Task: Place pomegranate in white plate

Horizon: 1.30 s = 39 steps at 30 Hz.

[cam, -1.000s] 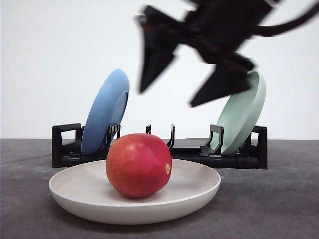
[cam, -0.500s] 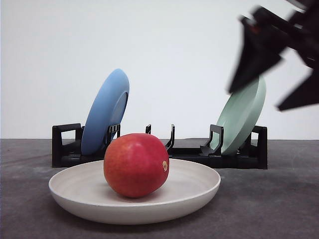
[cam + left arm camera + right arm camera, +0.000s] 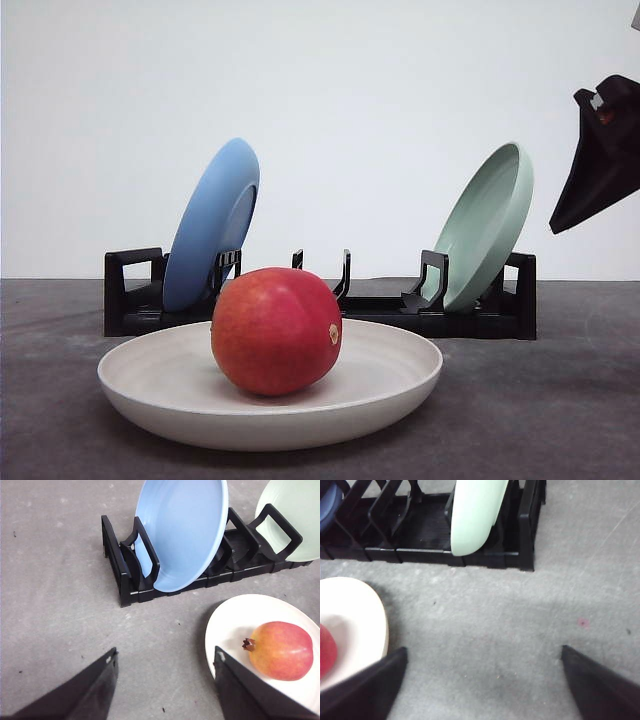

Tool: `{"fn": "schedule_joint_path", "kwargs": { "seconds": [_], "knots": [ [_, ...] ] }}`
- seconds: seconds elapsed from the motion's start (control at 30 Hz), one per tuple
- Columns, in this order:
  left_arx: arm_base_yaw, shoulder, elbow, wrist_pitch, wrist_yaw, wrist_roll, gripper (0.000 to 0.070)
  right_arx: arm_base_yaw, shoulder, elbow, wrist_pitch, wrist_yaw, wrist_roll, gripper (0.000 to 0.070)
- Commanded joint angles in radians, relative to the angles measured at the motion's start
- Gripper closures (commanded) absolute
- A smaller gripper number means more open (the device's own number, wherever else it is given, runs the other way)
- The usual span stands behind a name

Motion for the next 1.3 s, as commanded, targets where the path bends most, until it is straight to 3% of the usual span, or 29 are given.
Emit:
{"fn": "schedule_joint_path", "kwargs": {
  "seconds": [0.0,0.63,0.73,0.83,1.07,1.27],
  "knots": [
    [-0.003,0.004,0.006,0.016,-0.002,0.003,0.0679,0.003,0.005,0.0,0.01,0.006,-0.011,0.0661],
    [-0.002,0.002,0.006,0.012,-0.002,0.001,0.07,0.003,0.004,0.0,0.018,0.0,-0.012,0.0652],
    [0.008,-0.016,-0.008,0.018,-0.002,0.036,0.07,0.003,0.004,0.0,0.018,0.0,-0.012,0.0652],
    [0.029,-0.066,-0.068,0.091,-0.002,0.05,0.07,0.003,0.004,0.0,0.018,0.0,-0.012,0.0652],
    [0.074,-0.244,-0.305,0.373,-0.012,-0.002,0.07,0.003,0.004,0.0,0.018,0.0,-0.012,0.0652],
    [0.078,-0.404,-0.458,0.414,-0.128,-0.049,0.07,0.003,0.004,0.0,0.018,0.0,-0.012,0.0652]
  ]
}}
